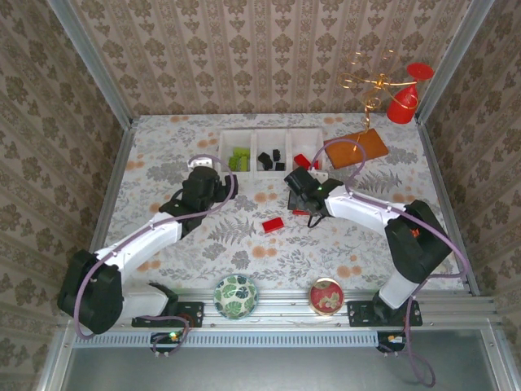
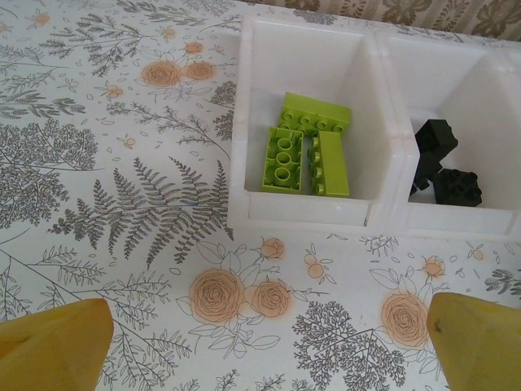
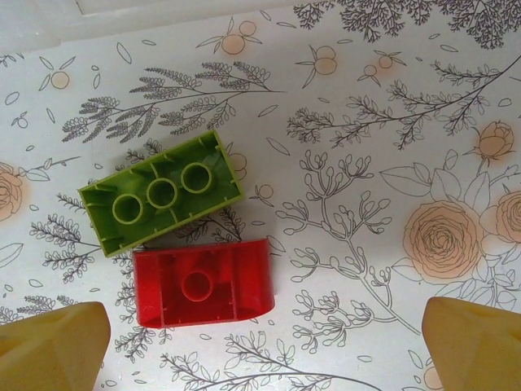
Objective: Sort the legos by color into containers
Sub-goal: Pick up the lego from the center of the table.
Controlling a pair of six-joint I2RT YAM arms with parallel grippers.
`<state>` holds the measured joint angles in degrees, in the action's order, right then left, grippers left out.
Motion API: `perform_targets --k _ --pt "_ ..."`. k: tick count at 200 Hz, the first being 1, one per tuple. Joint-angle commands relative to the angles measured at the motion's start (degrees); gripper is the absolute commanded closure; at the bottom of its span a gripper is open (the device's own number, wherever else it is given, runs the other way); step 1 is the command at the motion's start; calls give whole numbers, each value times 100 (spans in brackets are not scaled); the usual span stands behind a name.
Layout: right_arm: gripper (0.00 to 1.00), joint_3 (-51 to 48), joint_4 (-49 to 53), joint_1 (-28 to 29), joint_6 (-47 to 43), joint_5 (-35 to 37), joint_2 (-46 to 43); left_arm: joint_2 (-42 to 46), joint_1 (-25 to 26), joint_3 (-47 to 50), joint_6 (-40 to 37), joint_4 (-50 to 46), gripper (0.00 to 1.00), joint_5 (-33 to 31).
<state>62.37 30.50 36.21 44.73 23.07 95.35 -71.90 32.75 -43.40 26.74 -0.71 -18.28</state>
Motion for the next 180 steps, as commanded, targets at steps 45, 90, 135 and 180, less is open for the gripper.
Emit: perform_targets --k 45,90,135,180 --pt "0 370 246 88 -170 -29 385 3 -129 46 303 159 0 213" --pt "0 546 246 88 -305 -241 697 -111 -185 25 389 194 0 307" --pt "0 644 277 88 -369 -418 990 -219 -278 2 516 158 0 446" --pt "0 680 285 71 -395 -410 1198 -272 -346 -6 576 146 0 584"
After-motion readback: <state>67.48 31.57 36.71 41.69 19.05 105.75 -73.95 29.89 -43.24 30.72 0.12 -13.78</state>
